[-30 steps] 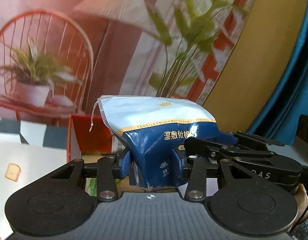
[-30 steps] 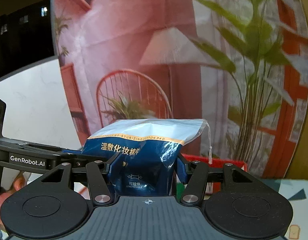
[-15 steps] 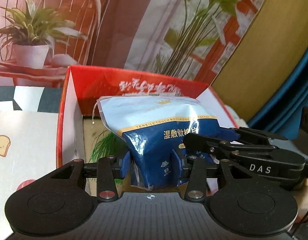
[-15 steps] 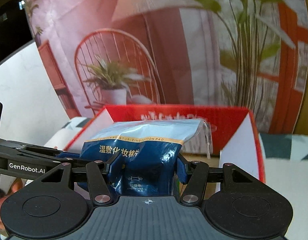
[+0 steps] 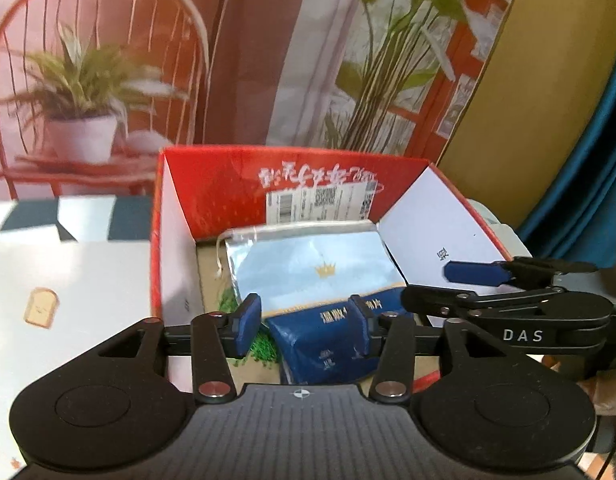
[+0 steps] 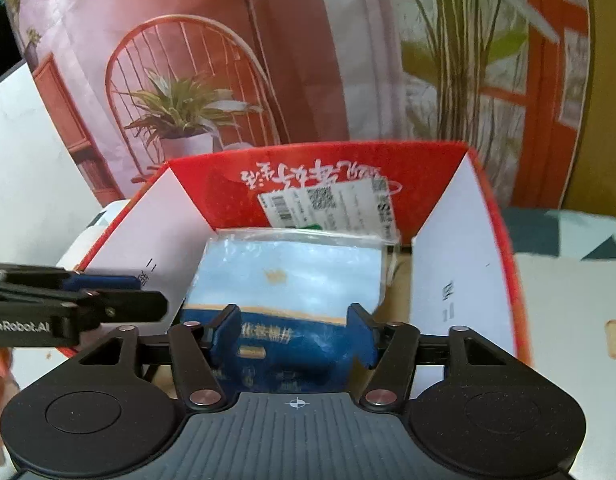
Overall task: Organize soft objects
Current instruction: 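Lower the blue bag into the box and open the left gripper, then move the left tool to the orange floral cloth and grasp it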
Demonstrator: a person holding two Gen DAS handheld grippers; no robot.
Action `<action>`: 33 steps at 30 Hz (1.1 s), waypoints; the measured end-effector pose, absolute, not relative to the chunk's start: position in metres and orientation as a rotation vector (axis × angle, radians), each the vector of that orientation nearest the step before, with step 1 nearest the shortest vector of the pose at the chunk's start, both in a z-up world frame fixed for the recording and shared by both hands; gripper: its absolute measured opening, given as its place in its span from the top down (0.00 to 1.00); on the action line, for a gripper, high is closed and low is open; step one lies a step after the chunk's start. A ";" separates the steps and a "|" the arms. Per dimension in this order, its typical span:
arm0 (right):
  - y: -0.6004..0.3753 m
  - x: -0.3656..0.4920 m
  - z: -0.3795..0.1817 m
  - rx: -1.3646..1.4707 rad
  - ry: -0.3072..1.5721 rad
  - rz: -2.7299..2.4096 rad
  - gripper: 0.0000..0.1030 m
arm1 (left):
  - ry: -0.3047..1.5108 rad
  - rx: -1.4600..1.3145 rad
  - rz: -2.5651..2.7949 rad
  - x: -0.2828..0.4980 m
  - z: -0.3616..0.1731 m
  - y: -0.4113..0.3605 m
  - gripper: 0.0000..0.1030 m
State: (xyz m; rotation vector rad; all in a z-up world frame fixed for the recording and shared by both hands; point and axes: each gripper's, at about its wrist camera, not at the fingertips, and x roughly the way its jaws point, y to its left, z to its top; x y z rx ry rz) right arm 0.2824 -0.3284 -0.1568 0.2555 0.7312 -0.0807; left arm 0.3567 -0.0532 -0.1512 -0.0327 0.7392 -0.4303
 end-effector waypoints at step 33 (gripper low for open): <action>-0.279 0.161 -0.115 0.140 0.467 -0.192 0.00 | 0.517 0.041 -0.343 0.220 -0.121 -0.019 0.02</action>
